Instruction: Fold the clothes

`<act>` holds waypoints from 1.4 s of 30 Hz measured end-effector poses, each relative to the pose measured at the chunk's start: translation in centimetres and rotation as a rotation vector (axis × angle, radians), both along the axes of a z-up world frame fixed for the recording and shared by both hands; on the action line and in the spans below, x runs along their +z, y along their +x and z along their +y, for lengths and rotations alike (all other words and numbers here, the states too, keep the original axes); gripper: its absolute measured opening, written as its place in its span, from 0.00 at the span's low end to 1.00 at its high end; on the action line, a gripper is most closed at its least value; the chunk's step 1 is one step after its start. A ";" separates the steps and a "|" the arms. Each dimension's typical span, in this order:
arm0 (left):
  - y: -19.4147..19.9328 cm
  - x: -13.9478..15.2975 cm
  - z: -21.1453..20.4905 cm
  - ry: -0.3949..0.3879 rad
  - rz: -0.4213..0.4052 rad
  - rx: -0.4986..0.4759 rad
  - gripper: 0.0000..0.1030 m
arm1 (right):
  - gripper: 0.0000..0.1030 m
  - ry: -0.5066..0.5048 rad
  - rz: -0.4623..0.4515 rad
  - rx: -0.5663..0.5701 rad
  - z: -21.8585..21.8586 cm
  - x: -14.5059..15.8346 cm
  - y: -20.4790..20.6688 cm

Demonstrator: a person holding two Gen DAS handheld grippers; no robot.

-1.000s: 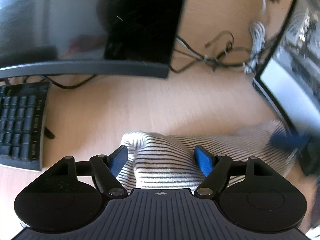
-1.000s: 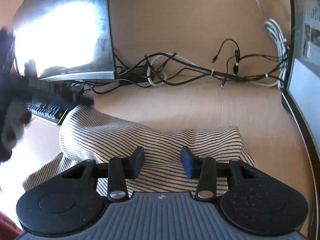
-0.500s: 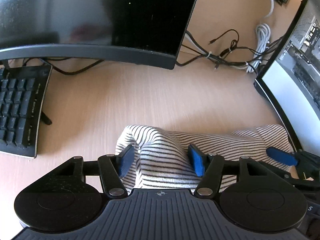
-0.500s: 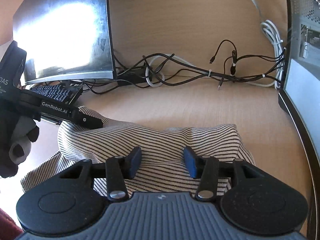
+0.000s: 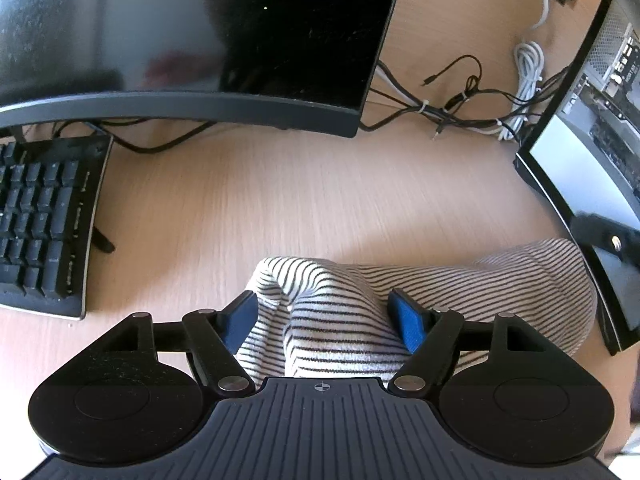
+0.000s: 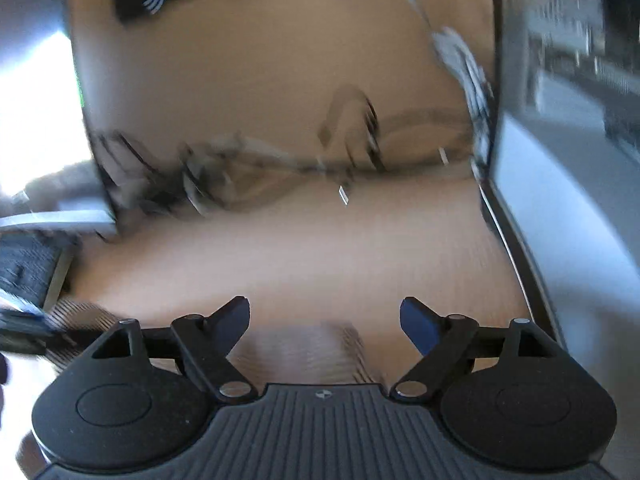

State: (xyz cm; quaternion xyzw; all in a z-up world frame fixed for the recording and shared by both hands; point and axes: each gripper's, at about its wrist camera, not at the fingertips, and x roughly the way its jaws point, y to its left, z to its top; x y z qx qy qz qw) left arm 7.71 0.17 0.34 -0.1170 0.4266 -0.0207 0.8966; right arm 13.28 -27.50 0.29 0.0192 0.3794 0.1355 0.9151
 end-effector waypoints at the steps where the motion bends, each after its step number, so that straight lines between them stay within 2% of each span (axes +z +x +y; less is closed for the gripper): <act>1: 0.0 0.0 0.1 -0.009 0.001 0.003 0.75 | 0.81 0.006 0.024 0.001 -0.1 -0.6 -0.2; 5: 0.7 0.2 0.6 -0.033 0.019 0.014 0.75 | 0.81 0.077 0.083 -0.022 -1.2 -2.2 -0.9; 8: 1.6 0.4 1.0 -0.046 0.036 0.020 0.81 | 0.79 0.159 0.115 -0.034 -2.2 -2.9 -0.9; 10: 2.2 0.5 1.2 -0.054 0.047 0.024 0.81 | 0.66 0.185 0.112 -0.024 -2.4 -3.0 -1.0; 12: 2.8 0.1 0.9 -0.052 0.073 0.005 0.79 | 0.49 0.164 0.076 -0.002 -1.9 -2.5 -1.4; 15: 3.3 -0.5 0.9 -0.090 0.093 -0.004 0.74 | 0.37 0.157 0.046 0.023 -1.5 -2.0 -1.0; 18: 3.7 -0.4 1.5 -0.135 0.080 0.003 0.59 | 0.31 0.169 0.007 0.046 -1.1 -0.9 0.2; 21: 4.2 0.2 2.2 -0.166 0.051 0.021 0.50 | 0.29 0.168 -0.075 0.063 -0.9 1.0 0.3; 23: 4.1 1.4 2.8 -0.183 0.001 0.029 0.44 | 0.29 0.169 -0.116 0.076 -0.9 1.8 -0.2; 27: 2.6 3.8 2.9 -0.157 -0.092 0.010 0.43 | 0.30 0.118 -0.112 0.097 -1.0 0.9 -2.1; 29: 1.5 3.7 2.3 -0.108 -0.089 -0.008 0.43 | 0.31 0.099 -0.077 0.079 -1.5 -0.6 -3.0; 32: 0.1 2.3 1.2 -0.054 -0.054 -0.023 0.45 | 0.34 0.149 -0.033 0.047 -2.8 -2.2 -4.0; 35: -0.7 1.8 0.7 -0.046 -0.040 -0.024 0.49 | 0.37 0.144 -0.042 0.044 -2.8 -2.2 -4.5; 42: -0.9 2.0 0.3 -0.005 -0.039 -0.030 0.51 | 0.40 0.113 -0.062 0.056 -2.4 -2.1 -4.8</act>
